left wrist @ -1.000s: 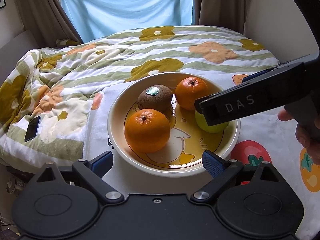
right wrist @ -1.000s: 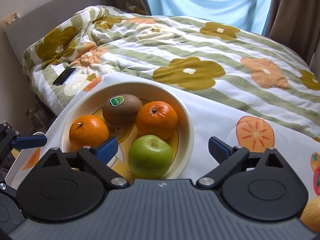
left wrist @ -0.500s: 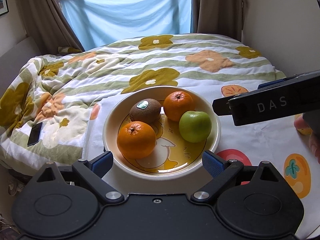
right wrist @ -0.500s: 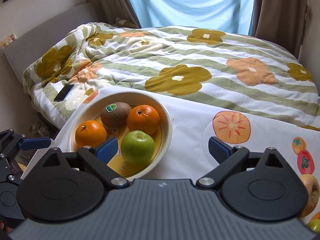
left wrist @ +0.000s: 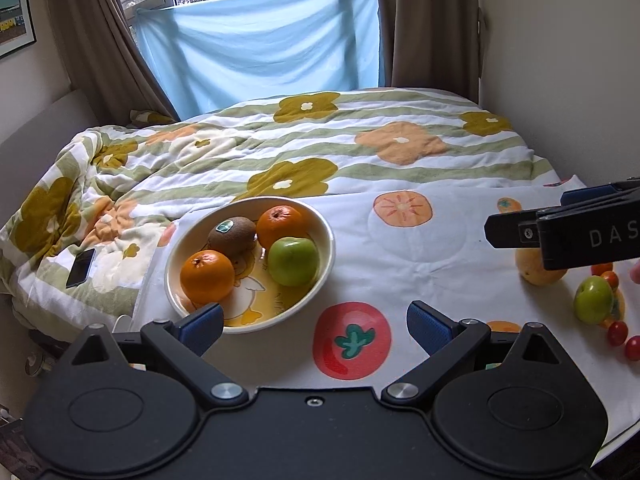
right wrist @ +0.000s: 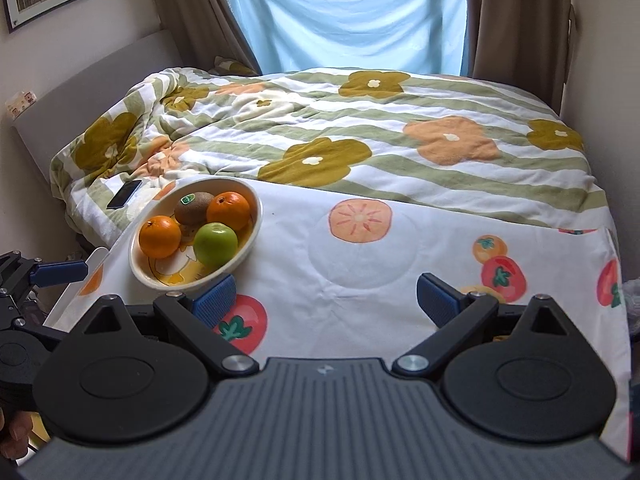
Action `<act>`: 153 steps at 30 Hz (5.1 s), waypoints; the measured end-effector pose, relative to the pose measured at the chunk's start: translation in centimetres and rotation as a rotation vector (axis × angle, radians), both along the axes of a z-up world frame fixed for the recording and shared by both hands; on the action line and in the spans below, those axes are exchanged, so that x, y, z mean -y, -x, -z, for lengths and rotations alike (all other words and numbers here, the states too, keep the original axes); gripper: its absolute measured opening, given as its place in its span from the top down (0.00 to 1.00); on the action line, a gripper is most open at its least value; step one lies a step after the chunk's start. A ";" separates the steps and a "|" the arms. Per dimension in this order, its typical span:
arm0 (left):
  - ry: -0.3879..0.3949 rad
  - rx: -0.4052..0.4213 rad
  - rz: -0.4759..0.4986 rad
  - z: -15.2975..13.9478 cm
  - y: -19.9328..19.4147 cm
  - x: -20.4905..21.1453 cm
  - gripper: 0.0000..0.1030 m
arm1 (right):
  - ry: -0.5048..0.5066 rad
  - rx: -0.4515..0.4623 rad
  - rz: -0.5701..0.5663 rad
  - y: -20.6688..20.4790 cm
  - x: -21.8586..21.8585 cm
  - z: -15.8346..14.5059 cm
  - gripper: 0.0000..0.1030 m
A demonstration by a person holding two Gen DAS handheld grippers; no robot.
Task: Organize fruits
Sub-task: 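Move both tools back toward the brown apple and remaining fruits, then grasp the brown apple with the left tool while the right tool grasps an orange, then carry the brown apple and orange into the white bowl and open both tools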
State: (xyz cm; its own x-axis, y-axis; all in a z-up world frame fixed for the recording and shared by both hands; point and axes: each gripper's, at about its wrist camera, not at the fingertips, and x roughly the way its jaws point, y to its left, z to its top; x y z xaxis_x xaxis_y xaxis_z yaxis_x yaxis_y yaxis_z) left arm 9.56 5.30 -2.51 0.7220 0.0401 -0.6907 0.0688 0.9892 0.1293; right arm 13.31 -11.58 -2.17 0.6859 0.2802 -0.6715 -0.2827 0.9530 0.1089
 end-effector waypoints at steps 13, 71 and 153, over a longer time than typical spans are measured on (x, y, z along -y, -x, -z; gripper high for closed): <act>0.018 0.030 0.143 0.7 0.8 10.1 0.03 | 0.005 0.013 0.151 3.7 13.1 0.5 0.00; 0.014 -0.061 0.338 10.3 -7.5 19.1 0.25 | 0.150 -0.179 0.183 -4.5 18.8 11.0 0.41; 0.012 -0.012 0.115 5.2 -8.9 -9.8 0.06 | 0.084 -0.117 -0.083 -11.8 -15.2 3.5 0.50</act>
State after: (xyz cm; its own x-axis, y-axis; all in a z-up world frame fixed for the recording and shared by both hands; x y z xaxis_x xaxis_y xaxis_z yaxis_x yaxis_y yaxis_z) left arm 18.46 15.15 -7.68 0.7129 -0.0506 -0.6994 0.1829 0.9763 0.1158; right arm 25.15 3.58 -5.64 0.5784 0.2722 -0.7690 -0.3504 0.9342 0.0671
